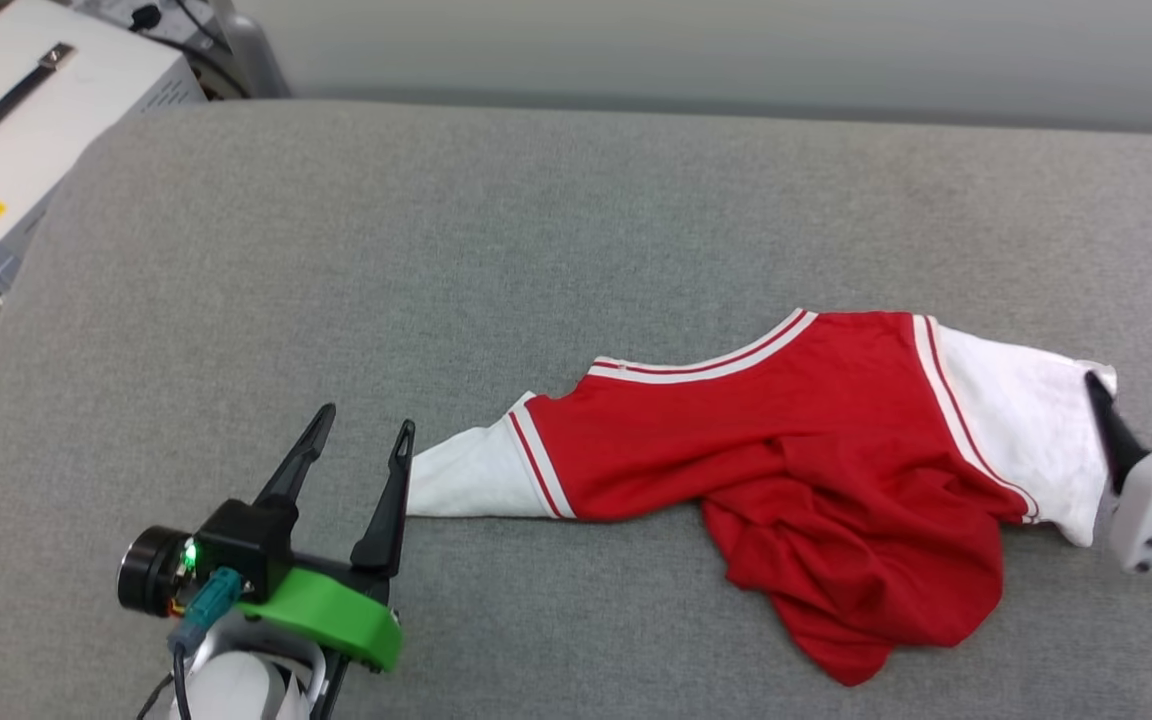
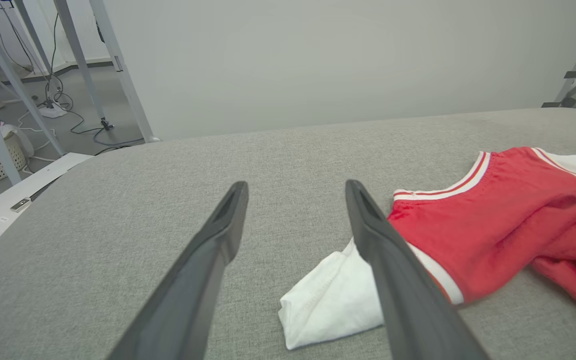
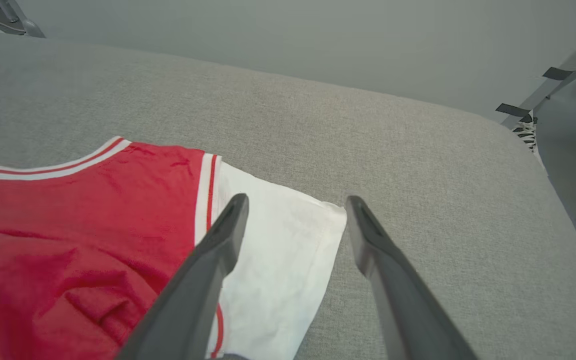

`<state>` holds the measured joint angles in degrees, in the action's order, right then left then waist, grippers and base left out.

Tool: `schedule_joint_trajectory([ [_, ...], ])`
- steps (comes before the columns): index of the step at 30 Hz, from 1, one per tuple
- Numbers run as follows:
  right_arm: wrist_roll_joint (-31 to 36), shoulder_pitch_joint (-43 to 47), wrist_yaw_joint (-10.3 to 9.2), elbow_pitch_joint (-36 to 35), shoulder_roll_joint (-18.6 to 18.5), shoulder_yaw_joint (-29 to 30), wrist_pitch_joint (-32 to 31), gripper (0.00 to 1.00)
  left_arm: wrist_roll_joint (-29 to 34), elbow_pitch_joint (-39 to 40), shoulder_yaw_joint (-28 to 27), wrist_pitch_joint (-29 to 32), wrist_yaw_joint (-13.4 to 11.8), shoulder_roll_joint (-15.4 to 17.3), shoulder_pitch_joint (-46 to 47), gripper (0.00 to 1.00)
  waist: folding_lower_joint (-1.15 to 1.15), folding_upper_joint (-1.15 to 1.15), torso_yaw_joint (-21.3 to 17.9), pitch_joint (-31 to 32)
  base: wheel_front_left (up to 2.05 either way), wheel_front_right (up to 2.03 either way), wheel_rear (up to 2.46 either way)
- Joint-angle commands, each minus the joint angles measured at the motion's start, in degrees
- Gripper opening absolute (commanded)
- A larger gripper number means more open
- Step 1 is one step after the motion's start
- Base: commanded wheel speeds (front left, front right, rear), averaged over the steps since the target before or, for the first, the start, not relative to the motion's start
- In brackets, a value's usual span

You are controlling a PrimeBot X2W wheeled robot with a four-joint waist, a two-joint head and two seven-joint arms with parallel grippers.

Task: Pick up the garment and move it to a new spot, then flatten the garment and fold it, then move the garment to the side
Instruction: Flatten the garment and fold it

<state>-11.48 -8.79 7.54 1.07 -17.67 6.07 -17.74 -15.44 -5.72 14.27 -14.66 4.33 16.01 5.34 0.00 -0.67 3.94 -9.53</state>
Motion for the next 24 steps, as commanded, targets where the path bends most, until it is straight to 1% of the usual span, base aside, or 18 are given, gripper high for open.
schedule_joint_trajectory([
  [1, -2.0, -2.8, -0.05, 0.8, -0.9, 1.1, -3.5, 1.0, 0.8, 0.5, -0.3, -0.3, 0.4, -0.4, 1.6, 1.0, 0.0, 0.67, 1.5, -3.1, 0.0, 0.0, 0.0],
  [3, -3.3, -5.4, -0.05, 2.1, -2.5, 1.5, -8.7, 1.0, 1.0, 0.9, -0.7, -0.3, 0.7, -0.6, 2.2, 1.0, 0.0, 0.67, 2.0, -4.5, 0.0, 0.0, 0.0],
  [7, -4.9, -9.7, -0.05, 6.1, -4.2, 2.5, -17.5, 1.0, 1.4, 1.2, -1.2, -0.3, 1.2, -1.1, 3.3, 1.0, 0.0, 0.67, 3.2, -7.0, 0.0, 0.0, 0.0],
  [10, -5.2, -12.0, -0.05, 9.2, -5.3, 3.4, -21.3, 1.0, 1.6, 1.4, -1.3, -0.3, 1.6, -1.5, 4.3, 1.0, 0.0, 0.67, 4.4, -8.4, 0.0, 0.0, 0.0],
  [13, -4.7, -13.9, -0.05, 12.4, -6.4, 4.8, -21.8, 1.0, 2.1, 2.5, -1.8, -0.3, 1.9, -2.2, 5.2, 1.0, 0.0, 0.67, 5.6, -9.8, 0.0, 0.0, 0.0],
  [18, -3.7, -15.5, -0.05, 16.7, -6.8, 5.7, -21.2, 1.0, 2.8, 3.1, -2.4, -0.3, 2.3, -2.8, 5.6, 1.0, 0.0, 0.67, 6.8, -11.3, 0.0, 0.0, 0.0],
  [21, -3.2, -15.8, -0.05, 19.0, -6.6, 5.2, -20.4, 1.0, 3.0, 3.1, -2.5, -0.3, 2.5, -3.2, 5.7, 1.0, 0.0, 0.67, 7.2, -11.8, 0.0, 0.0, 0.0],
  [24, -2.5, -15.2, -0.05, 21.0, -6.9, 3.3, -19.8, 1.0, 3.2, 3.0, -2.7, -0.3, 2.7, -3.3, 5.8, 1.0, 0.0, 0.67, 7.4, -12.0, 0.0, 0.0, 0.0],
])
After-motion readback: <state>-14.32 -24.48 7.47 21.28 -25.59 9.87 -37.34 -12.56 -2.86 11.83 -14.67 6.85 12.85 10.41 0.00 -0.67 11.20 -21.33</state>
